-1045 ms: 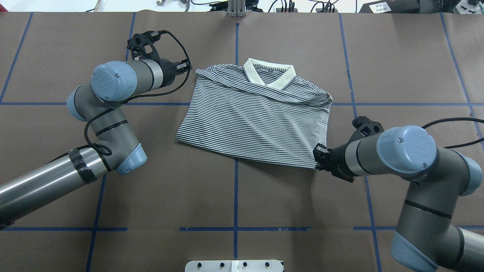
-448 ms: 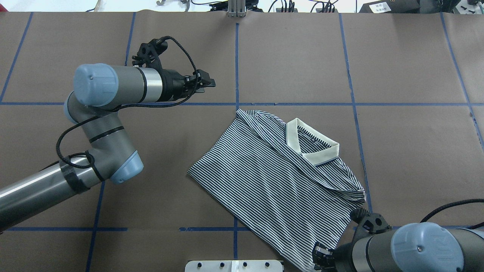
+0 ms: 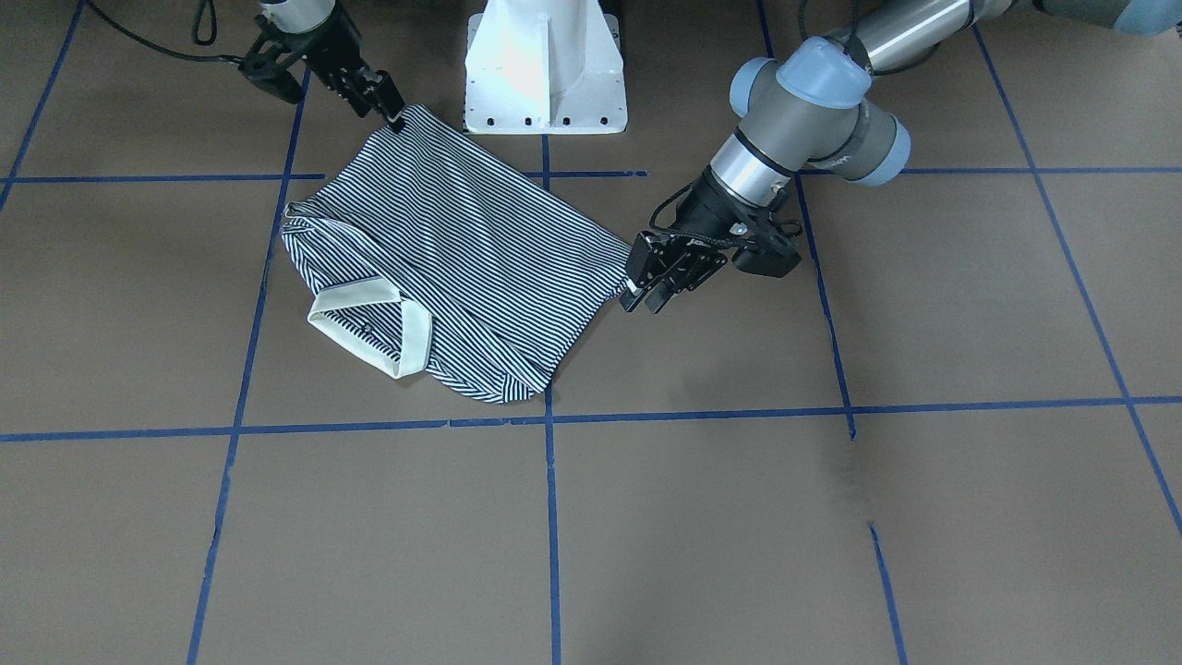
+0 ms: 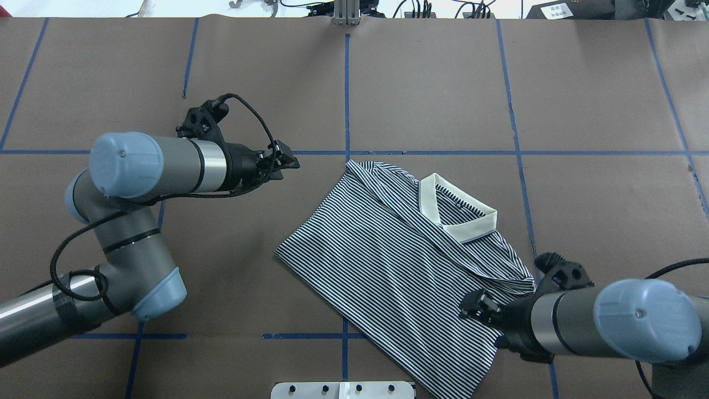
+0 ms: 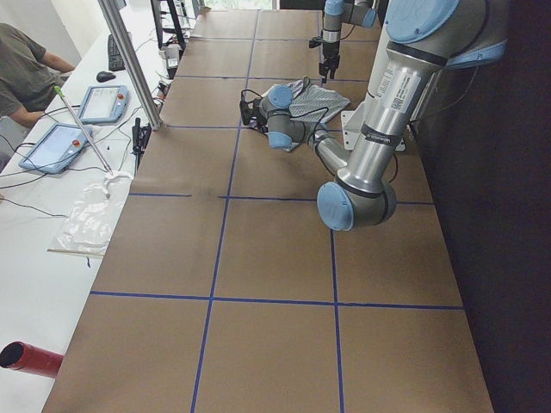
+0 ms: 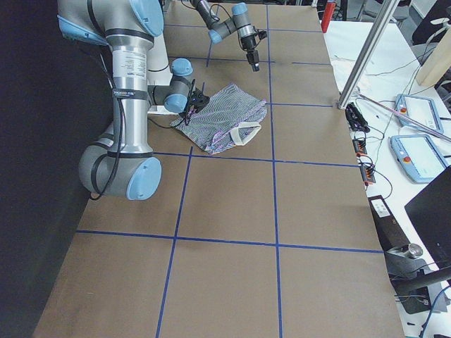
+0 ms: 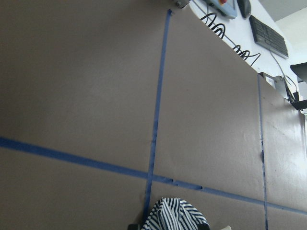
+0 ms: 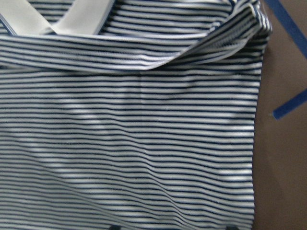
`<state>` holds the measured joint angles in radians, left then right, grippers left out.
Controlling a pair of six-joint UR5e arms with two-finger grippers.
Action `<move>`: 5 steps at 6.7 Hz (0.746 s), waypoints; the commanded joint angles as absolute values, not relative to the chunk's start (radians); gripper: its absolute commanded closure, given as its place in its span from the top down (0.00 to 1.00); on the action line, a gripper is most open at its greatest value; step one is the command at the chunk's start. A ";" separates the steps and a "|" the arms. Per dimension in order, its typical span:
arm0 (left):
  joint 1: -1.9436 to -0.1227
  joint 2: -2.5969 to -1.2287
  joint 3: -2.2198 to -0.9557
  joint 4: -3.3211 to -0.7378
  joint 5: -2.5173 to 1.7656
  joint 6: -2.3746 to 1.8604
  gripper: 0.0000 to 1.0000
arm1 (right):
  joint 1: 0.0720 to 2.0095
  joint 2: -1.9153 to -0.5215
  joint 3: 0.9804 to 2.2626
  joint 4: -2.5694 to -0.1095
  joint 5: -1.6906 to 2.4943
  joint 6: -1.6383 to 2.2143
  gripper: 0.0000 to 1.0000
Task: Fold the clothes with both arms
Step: 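Move the right gripper to the collar while the left gripper approaches the shirt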
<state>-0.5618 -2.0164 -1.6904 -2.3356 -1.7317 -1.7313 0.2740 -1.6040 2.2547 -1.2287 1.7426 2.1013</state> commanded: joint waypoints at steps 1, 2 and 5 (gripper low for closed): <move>-0.456 -1.988 -1.730 -2.168 -1.622 -1.759 0.50 | 0.424 -1.588 2.220 -1.229 1.740 2.001 1.00; -0.445 -1.993 -1.733 -2.090 -1.593 -1.761 0.50 | 0.454 -1.539 2.157 -1.227 1.735 1.950 1.00; -0.401 -2.005 -1.832 -1.904 -1.589 -1.749 0.64 | 0.462 -1.516 2.128 -1.227 1.733 1.947 1.00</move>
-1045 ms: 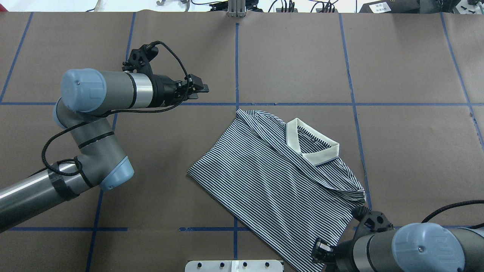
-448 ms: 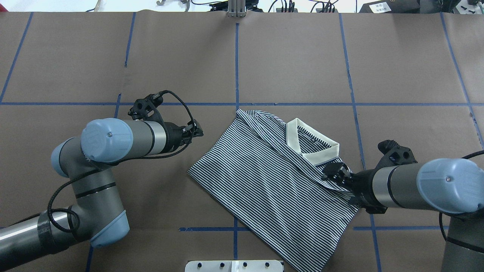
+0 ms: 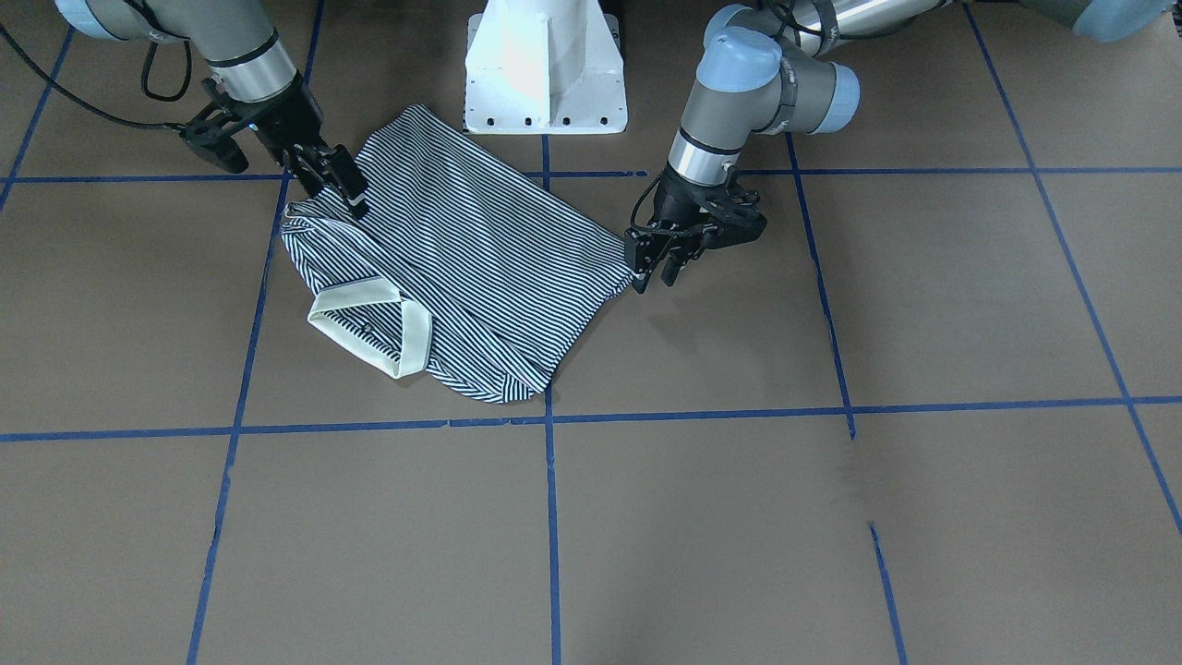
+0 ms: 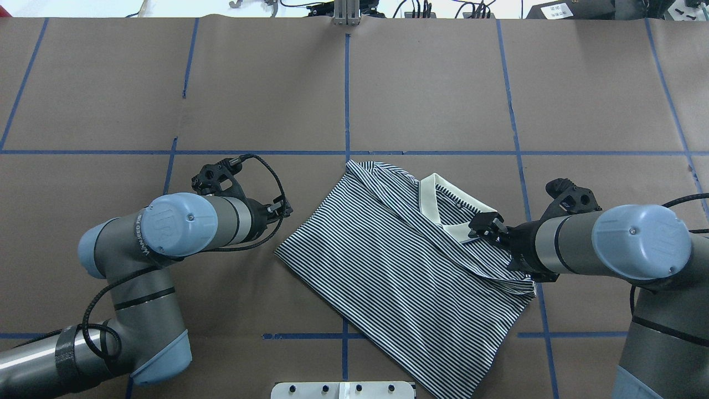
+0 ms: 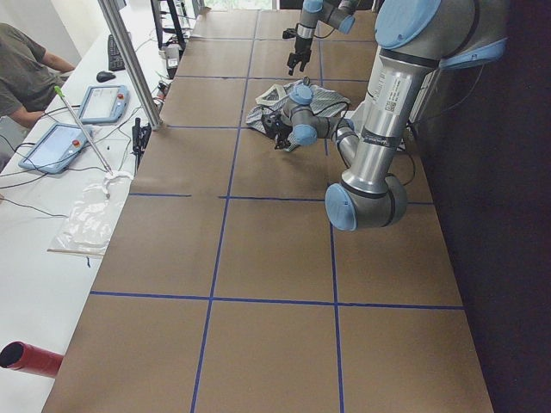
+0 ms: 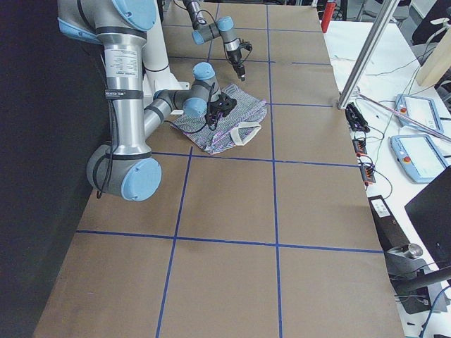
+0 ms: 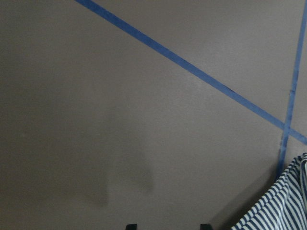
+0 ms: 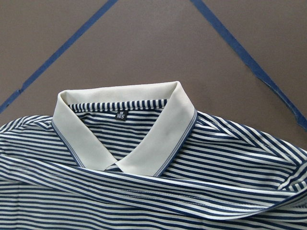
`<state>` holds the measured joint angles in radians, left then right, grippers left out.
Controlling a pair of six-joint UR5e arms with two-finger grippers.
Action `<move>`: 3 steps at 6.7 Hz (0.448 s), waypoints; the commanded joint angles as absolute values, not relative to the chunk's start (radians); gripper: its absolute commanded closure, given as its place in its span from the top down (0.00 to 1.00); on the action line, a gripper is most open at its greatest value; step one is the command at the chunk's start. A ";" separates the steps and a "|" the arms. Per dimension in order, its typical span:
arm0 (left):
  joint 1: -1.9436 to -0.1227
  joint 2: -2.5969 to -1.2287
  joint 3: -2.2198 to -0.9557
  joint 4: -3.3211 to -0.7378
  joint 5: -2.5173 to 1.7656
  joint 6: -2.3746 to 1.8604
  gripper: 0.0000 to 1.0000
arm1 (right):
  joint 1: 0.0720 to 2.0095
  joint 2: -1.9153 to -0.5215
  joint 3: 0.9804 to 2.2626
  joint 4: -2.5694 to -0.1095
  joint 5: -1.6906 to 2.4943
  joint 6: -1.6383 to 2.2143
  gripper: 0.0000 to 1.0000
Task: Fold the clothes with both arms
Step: 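Move the right gripper to the collar while the left gripper approaches the shirt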
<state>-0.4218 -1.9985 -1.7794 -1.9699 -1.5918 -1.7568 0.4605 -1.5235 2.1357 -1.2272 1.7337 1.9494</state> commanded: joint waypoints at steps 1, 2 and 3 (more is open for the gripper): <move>-0.327 -2.003 -1.836 -1.854 -1.571 -1.749 0.66 | 0.463 -1.517 2.126 -1.227 1.732 1.942 1.00; -0.299 -2.012 -1.830 -1.835 -1.524 -1.747 0.66 | 0.463 -1.517 2.119 -1.227 1.729 1.933 1.00; -0.299 -2.011 -1.821 -1.835 -1.520 -1.746 0.65 | 0.463 -1.517 2.120 -1.227 1.729 1.931 1.00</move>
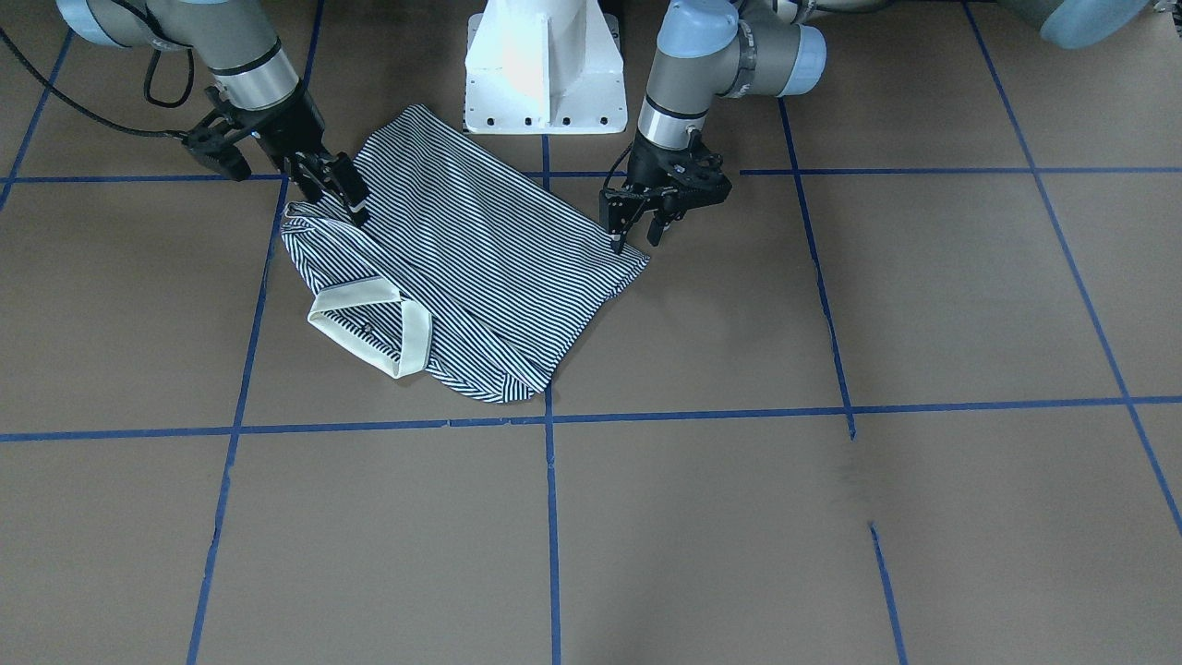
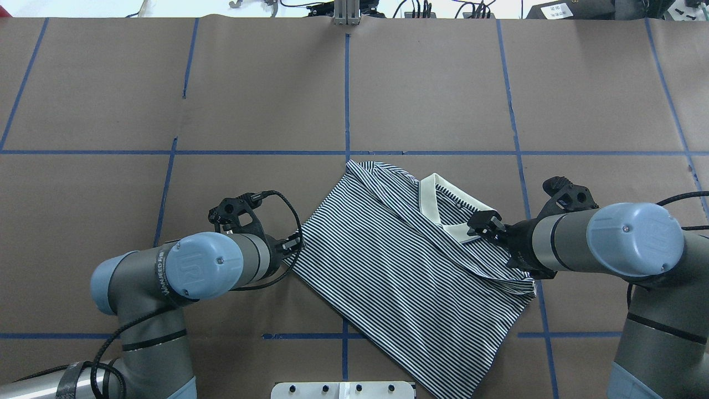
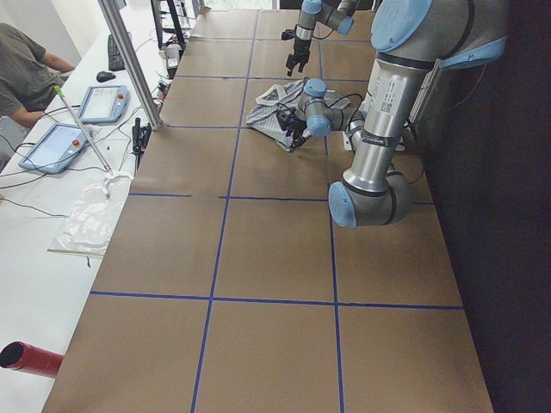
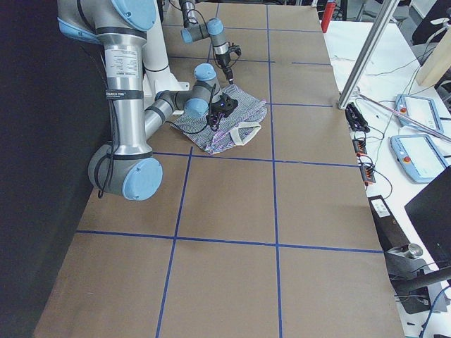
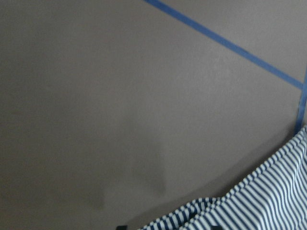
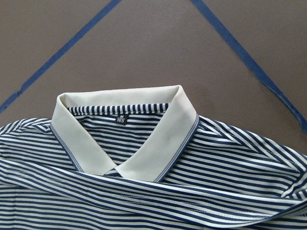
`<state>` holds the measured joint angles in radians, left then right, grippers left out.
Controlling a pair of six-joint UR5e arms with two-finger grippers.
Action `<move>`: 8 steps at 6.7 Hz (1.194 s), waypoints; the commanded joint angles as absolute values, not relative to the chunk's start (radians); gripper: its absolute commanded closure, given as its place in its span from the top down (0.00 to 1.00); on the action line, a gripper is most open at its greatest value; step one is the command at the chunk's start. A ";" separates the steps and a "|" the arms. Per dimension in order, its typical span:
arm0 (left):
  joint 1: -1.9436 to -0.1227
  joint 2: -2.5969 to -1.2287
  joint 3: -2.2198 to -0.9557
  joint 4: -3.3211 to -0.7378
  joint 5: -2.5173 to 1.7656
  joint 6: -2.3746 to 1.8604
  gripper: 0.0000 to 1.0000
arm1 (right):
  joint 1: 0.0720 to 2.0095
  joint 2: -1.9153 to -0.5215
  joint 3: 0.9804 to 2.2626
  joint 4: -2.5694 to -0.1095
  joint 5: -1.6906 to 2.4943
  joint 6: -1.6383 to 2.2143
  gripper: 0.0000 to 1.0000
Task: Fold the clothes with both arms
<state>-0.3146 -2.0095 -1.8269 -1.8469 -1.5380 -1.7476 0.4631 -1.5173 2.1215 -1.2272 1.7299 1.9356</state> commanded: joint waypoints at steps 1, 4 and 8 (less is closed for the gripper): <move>-0.305 -2.011 -1.816 -1.835 -1.519 -1.740 0.64 | 0.465 -1.517 2.120 -1.227 1.729 1.930 1.00; -0.305 -2.016 -1.801 -1.836 -1.477 -1.667 0.62 | 0.465 -1.519 2.118 -1.227 1.729 1.930 1.00; -0.302 -2.017 -1.776 -1.836 -1.476 -1.667 0.54 | 0.465 -1.516 2.120 -1.227 1.729 1.930 1.00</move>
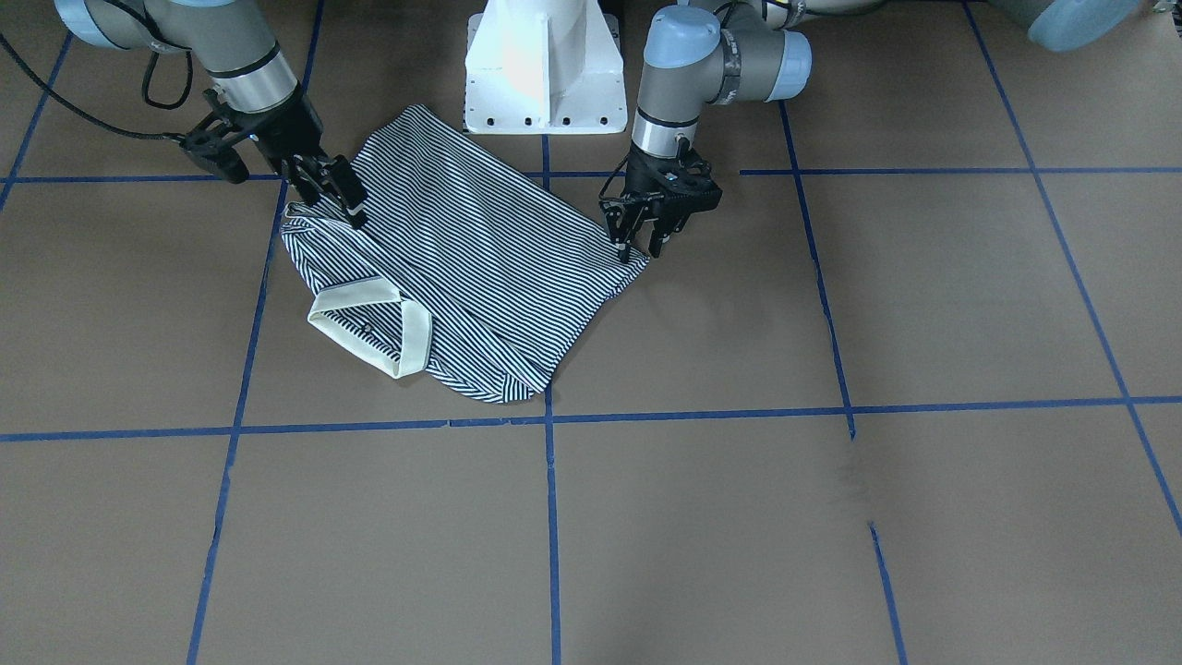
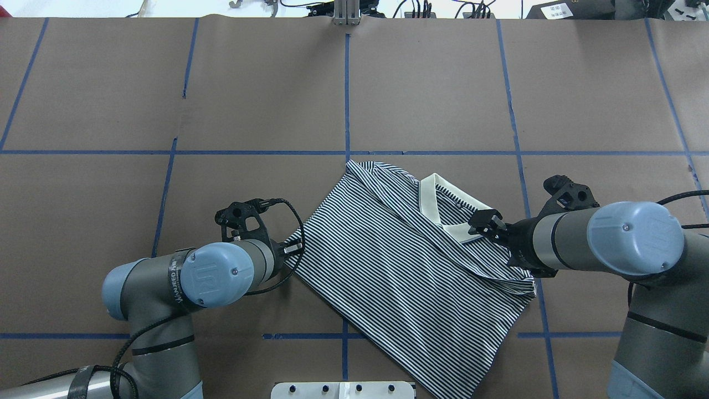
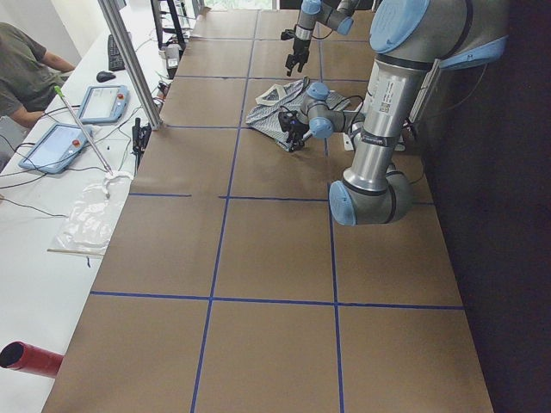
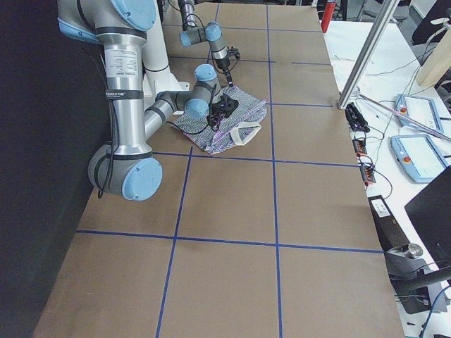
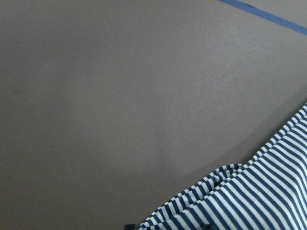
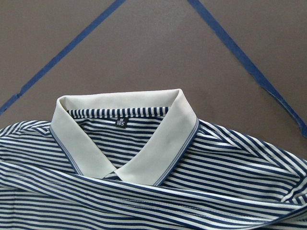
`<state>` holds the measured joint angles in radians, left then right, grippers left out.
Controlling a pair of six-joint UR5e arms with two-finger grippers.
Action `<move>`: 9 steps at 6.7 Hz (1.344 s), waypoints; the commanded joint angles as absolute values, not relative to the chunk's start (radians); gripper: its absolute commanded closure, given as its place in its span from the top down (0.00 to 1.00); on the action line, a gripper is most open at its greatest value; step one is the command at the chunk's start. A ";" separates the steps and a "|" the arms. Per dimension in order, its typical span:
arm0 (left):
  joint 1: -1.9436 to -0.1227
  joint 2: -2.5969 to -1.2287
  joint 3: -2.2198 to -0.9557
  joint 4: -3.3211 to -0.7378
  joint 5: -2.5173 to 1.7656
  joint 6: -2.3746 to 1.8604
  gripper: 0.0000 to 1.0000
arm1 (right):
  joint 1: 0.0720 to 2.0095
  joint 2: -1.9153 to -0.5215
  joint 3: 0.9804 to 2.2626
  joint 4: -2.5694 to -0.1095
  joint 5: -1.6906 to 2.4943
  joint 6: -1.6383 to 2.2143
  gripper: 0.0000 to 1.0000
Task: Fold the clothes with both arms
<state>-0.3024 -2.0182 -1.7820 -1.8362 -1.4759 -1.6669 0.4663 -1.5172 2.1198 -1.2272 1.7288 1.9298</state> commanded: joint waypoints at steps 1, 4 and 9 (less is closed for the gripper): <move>-0.302 -2.019 -1.776 -1.835 -1.476 -1.667 0.50 | 0.466 -1.517 2.120 -1.227 1.729 1.930 1.00; -0.304 -2.011 -1.776 -1.829 -1.476 -1.667 0.00 | 0.463 -1.517 2.118 -1.227 1.729 1.930 1.00; -0.536 -2.037 -1.824 -1.744 -1.482 -1.347 0.00 | 0.468 -1.506 2.114 -1.227 1.723 1.930 1.00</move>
